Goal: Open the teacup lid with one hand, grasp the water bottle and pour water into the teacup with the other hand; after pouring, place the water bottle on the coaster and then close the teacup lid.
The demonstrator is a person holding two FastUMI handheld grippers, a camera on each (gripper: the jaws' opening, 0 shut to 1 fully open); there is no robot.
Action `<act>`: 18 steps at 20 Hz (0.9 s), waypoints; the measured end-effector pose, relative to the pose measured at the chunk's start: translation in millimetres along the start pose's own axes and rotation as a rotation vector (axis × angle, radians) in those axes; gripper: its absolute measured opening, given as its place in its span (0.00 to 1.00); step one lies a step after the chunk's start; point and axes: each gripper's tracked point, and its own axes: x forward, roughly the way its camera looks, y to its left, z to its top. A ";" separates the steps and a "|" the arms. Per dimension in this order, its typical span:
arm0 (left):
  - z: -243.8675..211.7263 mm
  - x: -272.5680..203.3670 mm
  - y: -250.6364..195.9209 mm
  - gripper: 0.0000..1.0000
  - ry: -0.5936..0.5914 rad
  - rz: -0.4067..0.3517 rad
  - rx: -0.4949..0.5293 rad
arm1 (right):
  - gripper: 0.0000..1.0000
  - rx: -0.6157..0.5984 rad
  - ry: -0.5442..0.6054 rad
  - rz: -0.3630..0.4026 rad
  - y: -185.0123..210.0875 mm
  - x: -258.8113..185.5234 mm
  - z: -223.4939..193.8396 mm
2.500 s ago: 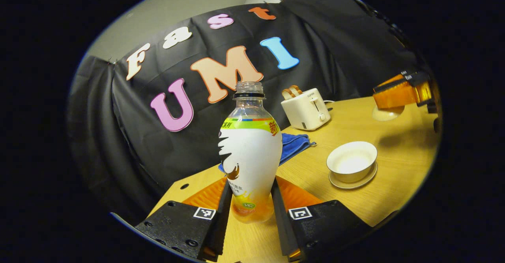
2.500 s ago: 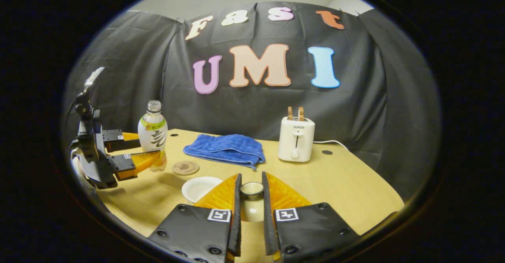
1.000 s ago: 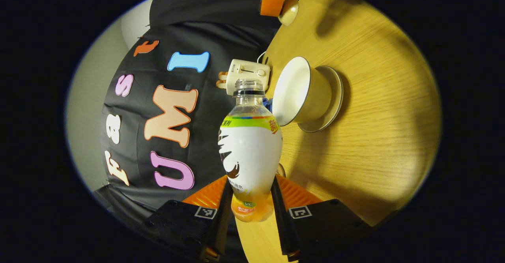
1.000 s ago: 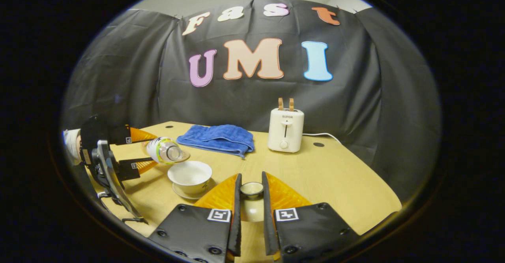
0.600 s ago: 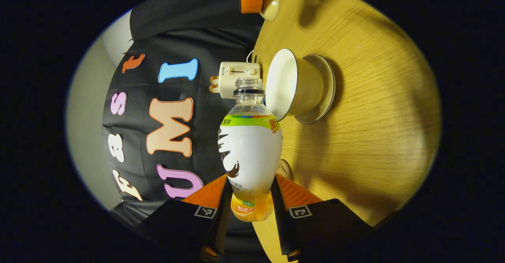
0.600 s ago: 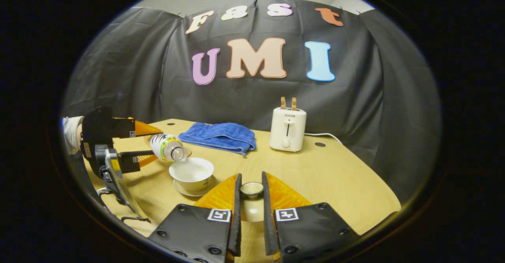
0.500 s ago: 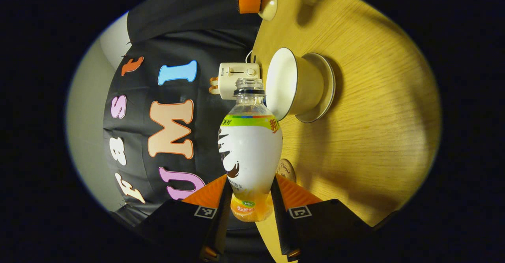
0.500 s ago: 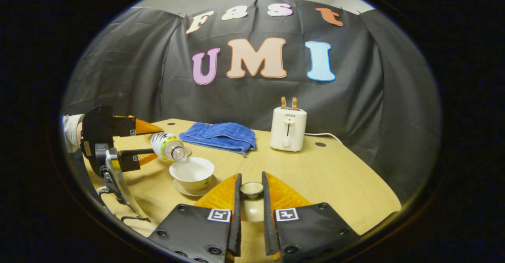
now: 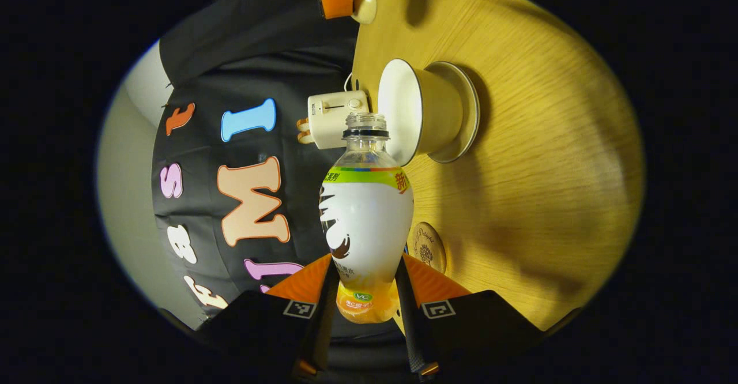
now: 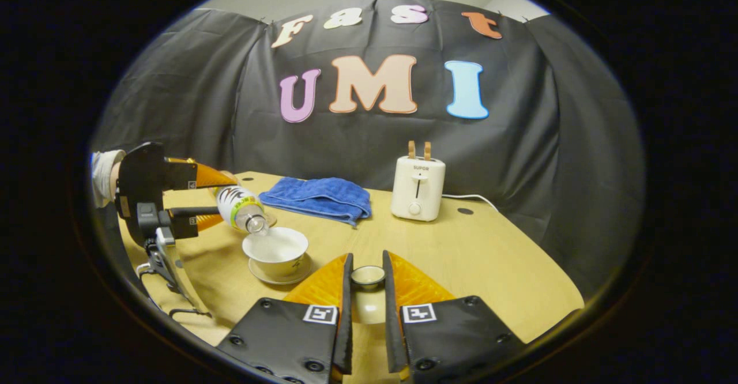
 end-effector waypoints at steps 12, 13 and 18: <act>-3.0 1.5 8.4 0.51 0.006 -0.008 0.138 | 0.26 -0.010 -0.006 0.006 1.6 0.6 2.1; -3.5 2.6 9.9 0.51 0.003 -0.005 0.152 | 0.26 -0.010 -0.009 0.007 2.1 0.3 2.8; -4.8 6.1 16.7 0.51 0.002 -0.001 0.212 | 0.26 -0.016 -0.011 0.010 5.0 -0.5 4.2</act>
